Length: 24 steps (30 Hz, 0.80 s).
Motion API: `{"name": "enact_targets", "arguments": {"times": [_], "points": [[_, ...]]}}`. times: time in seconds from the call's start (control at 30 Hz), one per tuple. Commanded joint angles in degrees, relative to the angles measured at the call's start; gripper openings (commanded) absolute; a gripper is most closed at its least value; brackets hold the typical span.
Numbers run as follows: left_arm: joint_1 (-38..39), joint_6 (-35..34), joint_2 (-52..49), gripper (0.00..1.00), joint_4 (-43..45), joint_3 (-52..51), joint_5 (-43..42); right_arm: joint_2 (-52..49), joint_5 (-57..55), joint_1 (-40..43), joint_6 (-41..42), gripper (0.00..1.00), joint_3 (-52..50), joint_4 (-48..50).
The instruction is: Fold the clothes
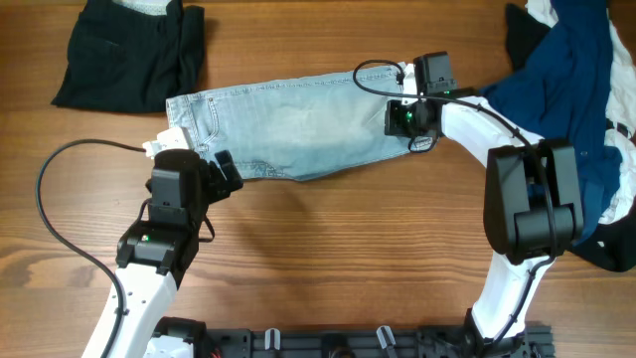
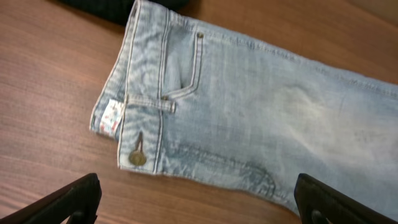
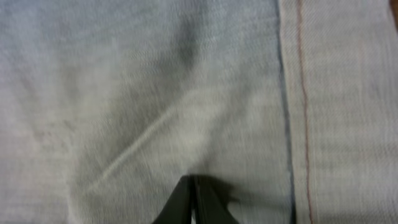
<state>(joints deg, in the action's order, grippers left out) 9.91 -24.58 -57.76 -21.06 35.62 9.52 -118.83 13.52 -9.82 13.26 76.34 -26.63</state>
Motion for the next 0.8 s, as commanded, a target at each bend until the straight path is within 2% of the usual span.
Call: {"name": "enact_targets", "arguments": {"times": [0.0, 0.1, 0.23, 0.4, 0.47, 0.53, 0.6, 0.63, 0.7, 0.77], "points": [[-0.33, -1.86, 0.07, 1.0, -0.24, -0.07, -1.84, -1.62, -9.4, 0.17, 5.03, 0.06, -1.2, -8.35], [-0.33, -1.84, 0.07, 1.0, -0.24, -0.07, -2.45, -1.62, -11.39, 0.79, 7.5, 0.11, -1.2, -13.46], [-0.33, -1.84, 0.0, 1.0, -0.48, -0.07, -4.13, -1.62, -10.95, 1.4, 9.29, 0.12, -1.2, -19.47], [-0.33, -1.79, 0.0, 1.0, 2.34, -0.07, -6.36, 1.18, -8.24, 1.44, 8.7, 0.12, -0.09, -18.88], [-0.35, 0.81, 0.0, 1.0, 6.45, -0.02, -7.72, 3.82, -6.1, 1.44, 5.68, 0.18, 1.25, -18.34], [-0.46, 2.05, -0.72, 1.0, 10.27, 1.11, -8.92, 6.51, -5.35, 1.44, 3.34, 0.28, 2.69, -17.84], [-1.16, 2.54, -3.67, 1.0, 9.94, 5.35, -10.19, 9.6, -3.89, 1.44, 1.03, 0.41, 4.13, -17.38], [-1.81, 4.42, -6.86, 1.0, 7.74, 9.51, -11.8, 11.65, -2.8, 1.44, -0.39, 0.53, 5.49, -17.35], [-2.84, 8.22, -15.02, 1.0, 0.63, 19.45, -14.01, 13.94, -0.61, 1.44, -3.34, 0.68, 8.92, -17.4], [-3.08, 11.08, -23.23, 1.0, -7.13, 29.88, -14.01, 15.1, 0.61, 1.44, -5.16, 0.79, 13.33, -16.61]]}}
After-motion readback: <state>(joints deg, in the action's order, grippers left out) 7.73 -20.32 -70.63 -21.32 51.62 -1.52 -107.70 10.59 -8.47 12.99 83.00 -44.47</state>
